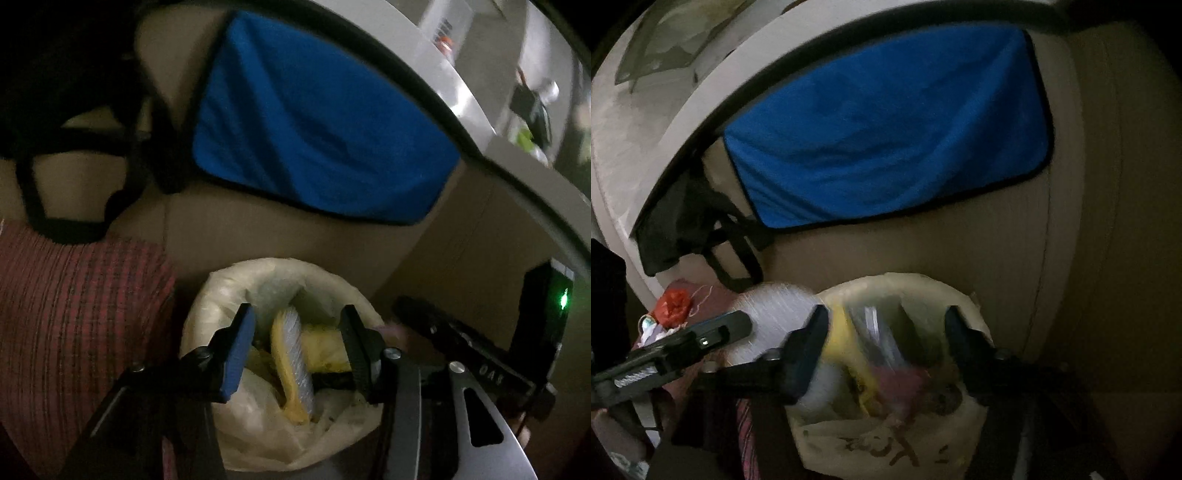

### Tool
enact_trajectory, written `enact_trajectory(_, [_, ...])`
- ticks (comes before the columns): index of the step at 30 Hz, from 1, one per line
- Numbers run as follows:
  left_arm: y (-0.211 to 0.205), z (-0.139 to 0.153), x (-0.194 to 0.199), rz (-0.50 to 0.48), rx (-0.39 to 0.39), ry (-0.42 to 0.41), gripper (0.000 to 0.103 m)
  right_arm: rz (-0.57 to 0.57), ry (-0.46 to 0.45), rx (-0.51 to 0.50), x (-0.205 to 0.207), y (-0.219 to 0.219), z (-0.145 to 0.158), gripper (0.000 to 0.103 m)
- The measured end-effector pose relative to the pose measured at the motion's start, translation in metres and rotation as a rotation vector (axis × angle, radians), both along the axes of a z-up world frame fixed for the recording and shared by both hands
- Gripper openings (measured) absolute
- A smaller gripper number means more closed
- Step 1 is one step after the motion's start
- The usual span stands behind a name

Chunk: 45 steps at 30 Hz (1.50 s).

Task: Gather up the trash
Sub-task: 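Open both tools to drop the lid and foil wrapper into the bin, then move both tools back over the bed toward the remaining trash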

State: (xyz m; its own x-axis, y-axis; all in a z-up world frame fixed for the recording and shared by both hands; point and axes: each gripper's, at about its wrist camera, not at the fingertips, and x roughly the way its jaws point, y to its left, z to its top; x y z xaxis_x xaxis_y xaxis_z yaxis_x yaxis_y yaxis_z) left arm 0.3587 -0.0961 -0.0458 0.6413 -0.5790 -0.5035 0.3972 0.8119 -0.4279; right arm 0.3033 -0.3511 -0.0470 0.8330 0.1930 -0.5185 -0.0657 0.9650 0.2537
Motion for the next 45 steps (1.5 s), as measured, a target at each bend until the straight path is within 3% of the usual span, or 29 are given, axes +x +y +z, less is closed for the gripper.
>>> enact_trajectory(4, [0.022, 0.011, -0.007, 0.045, -0.005, -0.012, 0.049, -0.018, 0.0, -0.036, -0.009, 0.003, 0.004, 0.064])
enact_trajectory(10, [0.069, 0.037, -0.045, 0.129, 0.057, -0.1, 0.049, -0.008, -0.031, -0.056, -0.032, 0.023, 0.015, 0.064])
enact_trajectory(19, [0.174, 0.077, -0.125, 0.268, 0.173, -0.247, 0.049, 0.059, -0.16, -0.124, -0.086, 0.102, 0.048, 0.064])
enact_trajectory(26, [0.286, 0.089, -0.169, 0.465, 0.164, -0.241, 0.049, 0.257, -0.142, -0.107, -0.082, 0.191, 0.058, 0.065])
enact_trajectory(34, [0.395, 0.076, -0.21, 0.669, 0.169, -0.221, 0.049, 0.517, -0.094, -0.171, -0.08, 0.306, 0.048, 0.065])
enact_trajectory(37, [0.416, 0.066, -0.218, 0.674, 0.143, -0.195, 0.049, 0.602, -0.048, -0.176, -0.076, 0.342, 0.037, 0.065])
enact_trajectory(41, [0.428, 0.046, -0.229, 0.637, 0.128, -0.158, 0.049, 0.799, 0.045, -0.149, -0.085, 0.381, 0.016, 0.065])
enact_trajectory(45, [0.436, 0.034, -0.243, 0.614, 0.096, -0.144, 0.049, 0.981, 0.128, -0.215, -0.115, 0.411, -0.015, 0.065])
